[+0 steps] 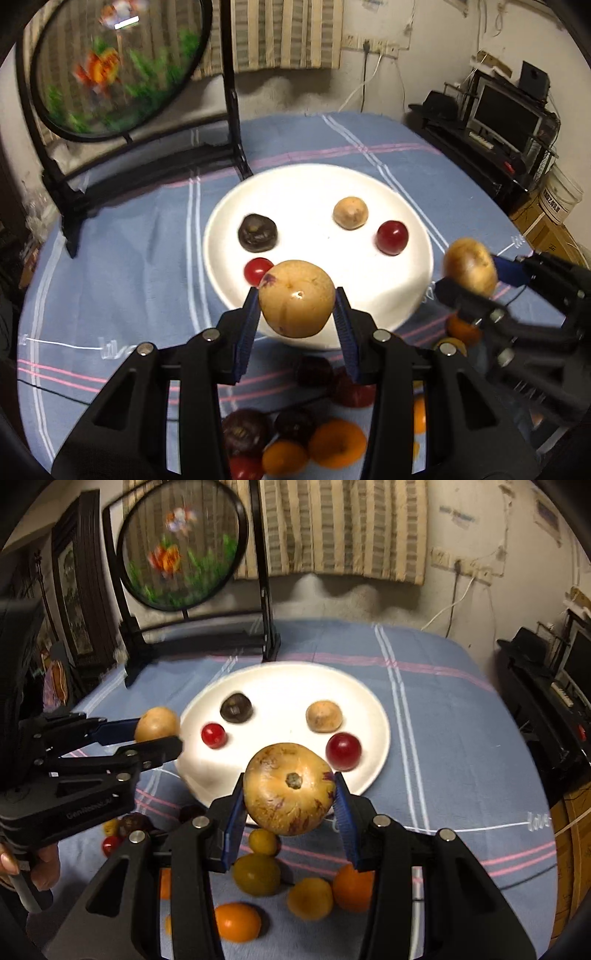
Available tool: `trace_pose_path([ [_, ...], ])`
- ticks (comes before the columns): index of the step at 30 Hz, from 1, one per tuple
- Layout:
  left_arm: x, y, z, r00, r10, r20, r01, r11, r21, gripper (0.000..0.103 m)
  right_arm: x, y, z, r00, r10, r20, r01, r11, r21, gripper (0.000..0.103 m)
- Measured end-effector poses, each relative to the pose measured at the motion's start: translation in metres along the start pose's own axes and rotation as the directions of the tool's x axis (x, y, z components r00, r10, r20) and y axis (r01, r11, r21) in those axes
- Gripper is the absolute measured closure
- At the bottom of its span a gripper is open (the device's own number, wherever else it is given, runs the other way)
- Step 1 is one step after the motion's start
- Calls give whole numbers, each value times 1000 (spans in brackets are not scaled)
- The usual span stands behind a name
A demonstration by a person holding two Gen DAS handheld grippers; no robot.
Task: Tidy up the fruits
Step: 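Place both beige fruits on the plate and withdraw both tools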
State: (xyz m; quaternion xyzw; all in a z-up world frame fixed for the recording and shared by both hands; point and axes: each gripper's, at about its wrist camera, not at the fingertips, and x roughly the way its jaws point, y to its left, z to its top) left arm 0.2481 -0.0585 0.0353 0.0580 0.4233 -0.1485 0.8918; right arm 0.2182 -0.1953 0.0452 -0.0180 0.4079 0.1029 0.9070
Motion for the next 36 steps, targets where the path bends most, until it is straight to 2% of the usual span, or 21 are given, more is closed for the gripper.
trace_pose_path([
  [5, 40, 2, 3, 998, -11, -68, 10, 1000, -23, 62, 38, 5, 1, 997, -15, -77, 12, 999, -39, 59],
  [14, 76, 9, 6, 992, -2, -129, -4, 999, -46, 62, 83, -5, 5, 985, -29, -167, 24, 999, -30, 58],
  [17, 80, 11, 8, 992, 8, -129, -16, 998, -60, 51, 85, -12, 6, 988, -33, -151, 34, 999, 1, 51],
  [19, 79, 14, 10, 993, 23, -118, -32, 996, -79, 38, 77, -17, 9, 993, -63, -97, 65, 998, 14, 37],
  [21, 75, 17, 11, 994, 5, -109, -16, 995, -97, 32, 70, -21, 11, 996, -62, -57, 64, 998, 28, 37],
  [24, 66, 19, 10, 995, 6, -95, -15, 996, -93, 31, 62, -25, 10, 997, -59, -57, 61, 997, 36, 37],
  [28, 41, 20, 5, 999, 17, -42, -21, 996, -88, 21, 47, -30, 2, 997, -61, -50, 63, 997, 48, 37],
  [36, -1, 15, -19, 999, 36, 5, -36, 997, -62, 18, 11, -34, -16, 997, -66, -29, 68, 993, 94, 37],
])
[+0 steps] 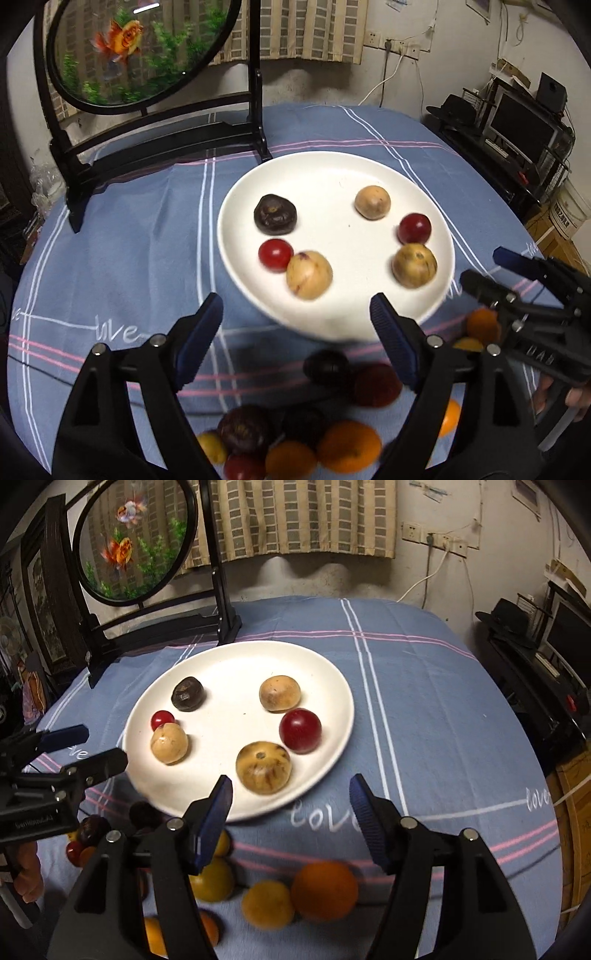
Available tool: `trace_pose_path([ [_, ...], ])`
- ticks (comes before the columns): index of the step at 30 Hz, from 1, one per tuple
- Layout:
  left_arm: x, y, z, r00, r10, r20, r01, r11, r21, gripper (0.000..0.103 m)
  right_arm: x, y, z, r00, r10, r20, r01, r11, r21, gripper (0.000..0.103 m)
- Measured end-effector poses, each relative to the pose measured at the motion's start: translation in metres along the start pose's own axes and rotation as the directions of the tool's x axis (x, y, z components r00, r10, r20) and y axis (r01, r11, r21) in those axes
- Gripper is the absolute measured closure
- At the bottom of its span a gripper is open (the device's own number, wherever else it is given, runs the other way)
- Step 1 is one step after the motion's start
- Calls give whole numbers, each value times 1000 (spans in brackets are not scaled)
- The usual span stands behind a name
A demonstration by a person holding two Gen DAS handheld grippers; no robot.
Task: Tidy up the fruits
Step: 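Place both beige fruits on the plate and withdraw both tools, then grasp the orange with the right tool while the left tool grasps a yellow-orange fruit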
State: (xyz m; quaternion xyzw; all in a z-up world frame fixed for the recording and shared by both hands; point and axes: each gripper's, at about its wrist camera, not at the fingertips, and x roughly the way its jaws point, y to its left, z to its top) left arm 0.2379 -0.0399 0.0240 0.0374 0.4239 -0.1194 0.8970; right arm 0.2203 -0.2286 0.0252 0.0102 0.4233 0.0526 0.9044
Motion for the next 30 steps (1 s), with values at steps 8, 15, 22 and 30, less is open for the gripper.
trace_pose_path([
  [8, -40, 7, -41, 999, 16, 32, -16, 1000, 6, 14, -44, -4, -35, 999, 5, 47, -7, 998, 55, 37],
  [15, -54, 13, -82, 997, 63, 35, -64, 997, 37, 14, -56, 3, -72, 999, 24, 42, -27, 996, 86, 37],
  [22, -59, 28, -108, 996, 79, 46, -80, 997, 22, 11, -48, 5, -100, 996, 87, 27, -90, 983, 160, 37],
  [30, -45, 39, -124, 997, 72, 37, -73, 997, 19, 11, -39, -9, -113, 979, 200, 50, -206, 949, 238, 37],
])
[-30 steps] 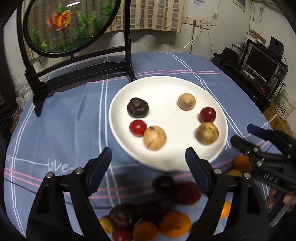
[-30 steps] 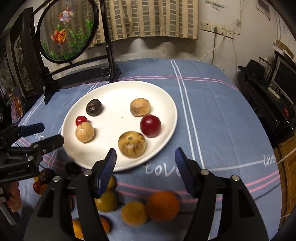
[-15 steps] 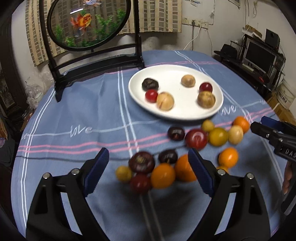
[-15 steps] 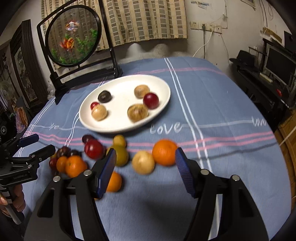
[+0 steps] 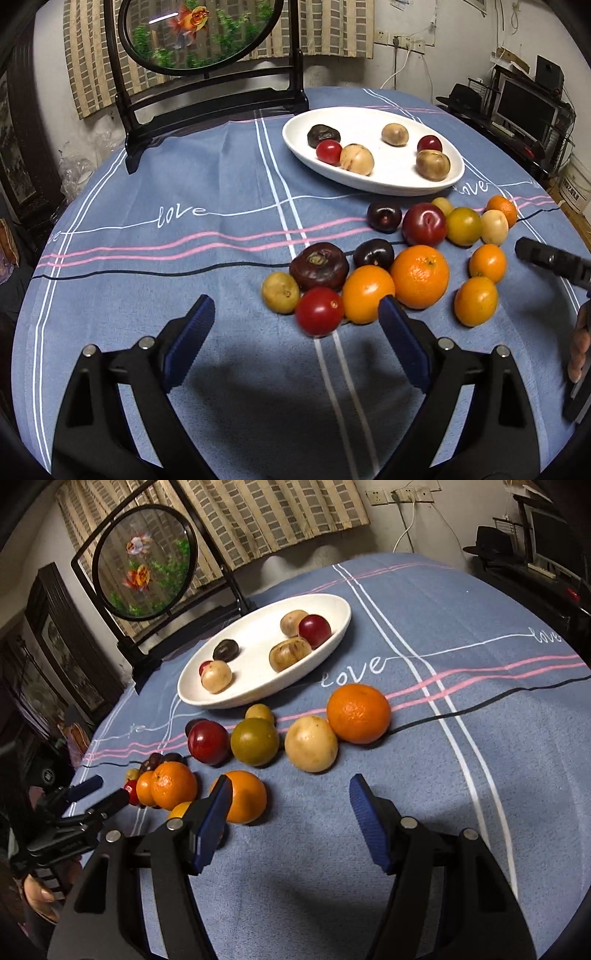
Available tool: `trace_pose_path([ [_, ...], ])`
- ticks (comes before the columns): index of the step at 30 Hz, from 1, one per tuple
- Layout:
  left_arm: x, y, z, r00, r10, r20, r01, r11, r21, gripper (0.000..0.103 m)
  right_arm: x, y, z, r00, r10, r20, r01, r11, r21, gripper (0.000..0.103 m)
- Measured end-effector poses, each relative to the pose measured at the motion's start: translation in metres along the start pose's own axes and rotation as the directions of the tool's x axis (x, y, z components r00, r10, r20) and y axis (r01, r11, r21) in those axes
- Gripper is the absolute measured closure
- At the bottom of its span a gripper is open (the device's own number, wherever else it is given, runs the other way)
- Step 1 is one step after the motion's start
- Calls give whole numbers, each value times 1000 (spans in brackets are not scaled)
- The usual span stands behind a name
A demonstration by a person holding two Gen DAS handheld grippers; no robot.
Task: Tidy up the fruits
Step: 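Grasp the orange with the right tool while the left tool grasps a yellow-orange fruit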
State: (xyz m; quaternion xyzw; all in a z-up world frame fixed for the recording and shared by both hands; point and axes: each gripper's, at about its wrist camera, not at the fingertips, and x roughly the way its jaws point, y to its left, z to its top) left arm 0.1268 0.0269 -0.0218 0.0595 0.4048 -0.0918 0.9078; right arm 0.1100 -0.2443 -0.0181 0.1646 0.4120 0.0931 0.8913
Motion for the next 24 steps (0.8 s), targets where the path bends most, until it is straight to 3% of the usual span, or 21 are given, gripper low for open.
trace_pose_path([
  [14, 2, 6, -3, 999, -52, -4, 52, 998, -22, 11, 1, 33, -13, 1000, -27, -12, 24, 981, -194, 37],
  [24, 0, 5, -3, 997, -78, -6, 78, 997, -20, 11, 5, 34, -11, 999, -27, -34, 21, 988, -154, 37],
])
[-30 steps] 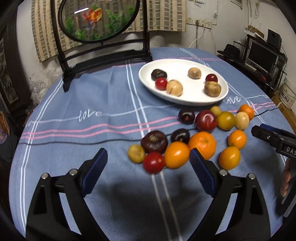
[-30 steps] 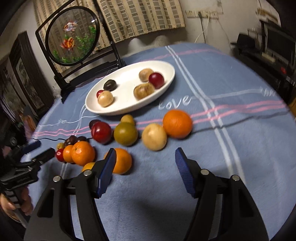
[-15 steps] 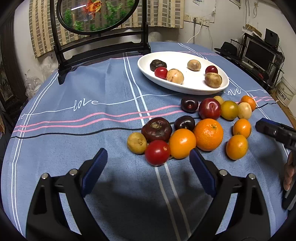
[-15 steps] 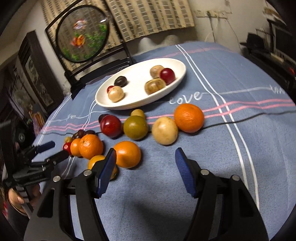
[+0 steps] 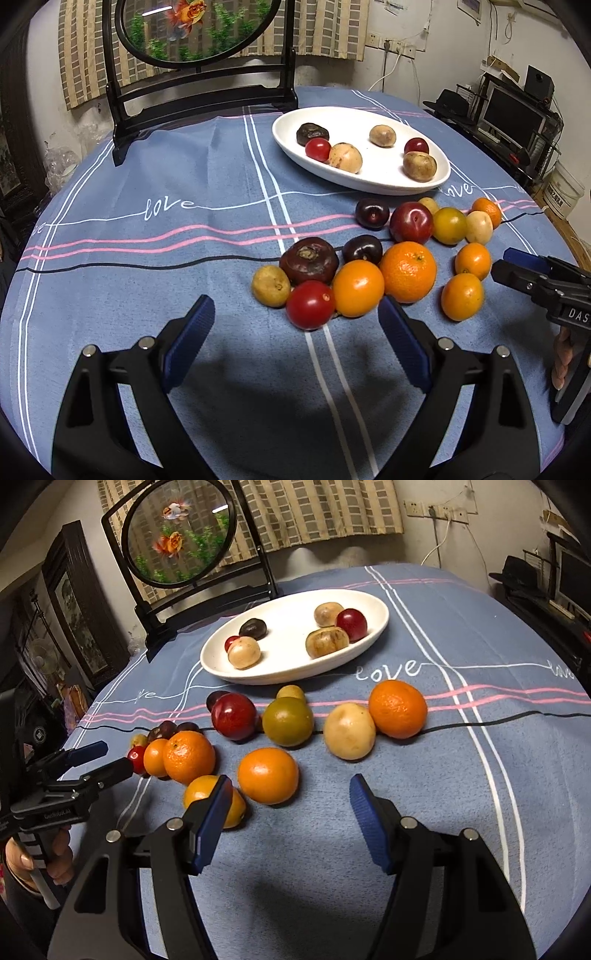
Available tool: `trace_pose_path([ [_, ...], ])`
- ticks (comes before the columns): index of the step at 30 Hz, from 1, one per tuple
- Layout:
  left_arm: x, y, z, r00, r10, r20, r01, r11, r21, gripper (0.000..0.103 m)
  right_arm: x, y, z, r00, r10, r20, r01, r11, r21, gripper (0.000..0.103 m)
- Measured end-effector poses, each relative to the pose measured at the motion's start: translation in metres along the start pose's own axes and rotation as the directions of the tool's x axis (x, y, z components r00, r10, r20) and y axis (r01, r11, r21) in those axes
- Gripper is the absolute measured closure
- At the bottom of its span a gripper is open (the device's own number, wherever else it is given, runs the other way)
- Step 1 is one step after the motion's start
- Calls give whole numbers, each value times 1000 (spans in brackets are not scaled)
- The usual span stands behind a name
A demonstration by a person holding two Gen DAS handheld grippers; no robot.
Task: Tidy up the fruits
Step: 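Grasp the orange with the right tool while the left tool grasps a yellow-orange fruit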
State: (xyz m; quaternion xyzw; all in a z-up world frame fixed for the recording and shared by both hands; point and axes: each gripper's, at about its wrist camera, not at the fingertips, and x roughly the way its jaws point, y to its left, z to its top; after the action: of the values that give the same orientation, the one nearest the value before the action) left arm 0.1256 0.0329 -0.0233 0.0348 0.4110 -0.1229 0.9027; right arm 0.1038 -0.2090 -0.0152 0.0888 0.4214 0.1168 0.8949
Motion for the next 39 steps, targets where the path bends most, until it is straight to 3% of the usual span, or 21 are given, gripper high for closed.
trace_pose_path([
  [9, -2, -4, -1, 1000, -3, 2, 3, 1000, 13, 11, 15, 12, 15, 991, -114, -70, 113, 993, -17, 37],
  [18, 1, -1, -1, 1000, -17, -15, 17, 1000, 2, 10, 39, 22, 22, 978, -150, -146, 150, 989, -7, 42],
  [20, 0, -1, -1, 1000, -20, -14, 20, 1000, -2, 10, 41, 25, 24, 979, -137, -149, 136, 991, -19, 52],
  [21, 1, 0, -1, 1000, -20, -15, 20, 1000, -2, 10, 42, 27, 24, 980, -123, -155, 121, 992, -23, 63],
  [26, 3, 3, -1, 999, -26, -26, 26, 1000, -14, 10, 38, 24, 23, 985, -89, -150, 88, 996, -12, 63],
  [35, 7, -1, -3, 999, -12, -41, 12, 1000, -1, 10, 3, -17, 17, 999, -27, -38, 30, 997, 78, 63],
  [39, -2, -11, -4, 1000, -28, -6, 28, 999, 22, 10, -1, -27, 18, 1000, -13, -25, 15, 994, 112, 63],
])
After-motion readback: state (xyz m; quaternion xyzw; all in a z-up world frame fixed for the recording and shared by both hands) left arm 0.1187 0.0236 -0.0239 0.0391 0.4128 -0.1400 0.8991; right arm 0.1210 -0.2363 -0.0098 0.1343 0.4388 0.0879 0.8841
